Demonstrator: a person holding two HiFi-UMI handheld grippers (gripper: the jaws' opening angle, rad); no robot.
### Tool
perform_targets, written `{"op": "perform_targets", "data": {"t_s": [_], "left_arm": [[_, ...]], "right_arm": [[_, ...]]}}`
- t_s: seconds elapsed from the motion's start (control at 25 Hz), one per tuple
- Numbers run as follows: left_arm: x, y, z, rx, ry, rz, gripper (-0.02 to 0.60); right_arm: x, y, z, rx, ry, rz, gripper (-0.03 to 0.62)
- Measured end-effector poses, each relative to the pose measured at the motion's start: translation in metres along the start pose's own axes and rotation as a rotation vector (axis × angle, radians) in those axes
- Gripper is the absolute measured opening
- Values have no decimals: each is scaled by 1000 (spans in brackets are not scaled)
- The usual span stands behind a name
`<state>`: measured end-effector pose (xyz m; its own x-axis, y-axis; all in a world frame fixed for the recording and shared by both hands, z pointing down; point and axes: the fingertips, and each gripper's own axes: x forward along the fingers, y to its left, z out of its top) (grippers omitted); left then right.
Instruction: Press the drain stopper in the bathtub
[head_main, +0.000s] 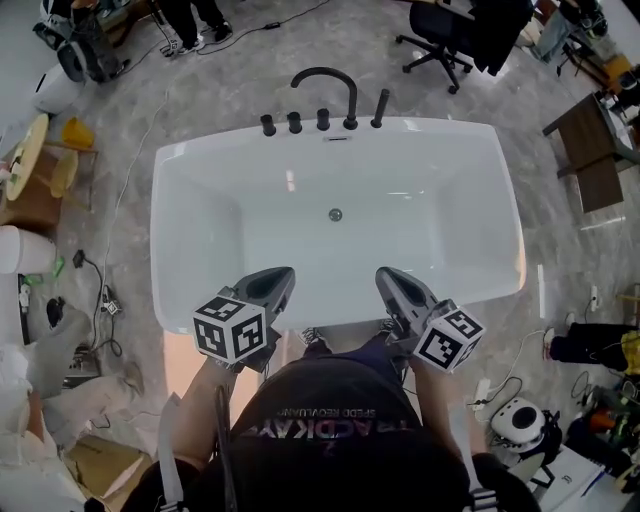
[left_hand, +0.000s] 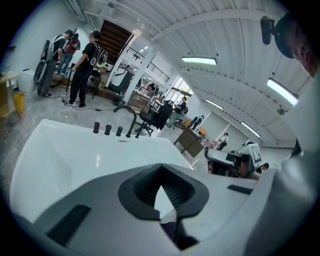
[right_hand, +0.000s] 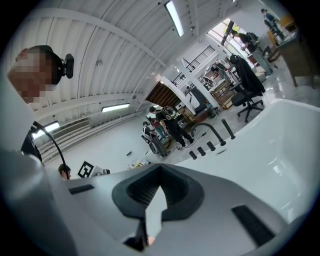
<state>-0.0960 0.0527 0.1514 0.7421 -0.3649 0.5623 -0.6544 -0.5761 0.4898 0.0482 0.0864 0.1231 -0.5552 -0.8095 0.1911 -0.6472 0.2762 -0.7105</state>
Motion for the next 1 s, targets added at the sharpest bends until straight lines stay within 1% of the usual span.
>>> {"op": "perform_targets", "data": {"t_s": [0.16,0.32,0.48,0.6,0.8,0.92,1.0], "left_arm": [[2,-1,-9,2,-4,-14,3],[10,-6,2,-19,-13,1,3],[18,-4,4,-66,-32,44,3],[28,-13,3,-98,-39,72,3],[37,-20,-6,-127,-29,100,3],[42,-20,-16,-158,-18,102,3],[55,-21,-21,-170,-1,100,3]], "right_arm": [[-8,-1,-9,-10,3,-15,12],[-8,-11,4,-8,33,-15,12],[-3,-20,13,-25,79,21,12],[-6,-28,20,-64,126,60,12],[-9,-41,18,-82,183,91,12],[-9,-49,13,-94,219,82,12],[-12,-60,15,-104,240,71,12]]}}
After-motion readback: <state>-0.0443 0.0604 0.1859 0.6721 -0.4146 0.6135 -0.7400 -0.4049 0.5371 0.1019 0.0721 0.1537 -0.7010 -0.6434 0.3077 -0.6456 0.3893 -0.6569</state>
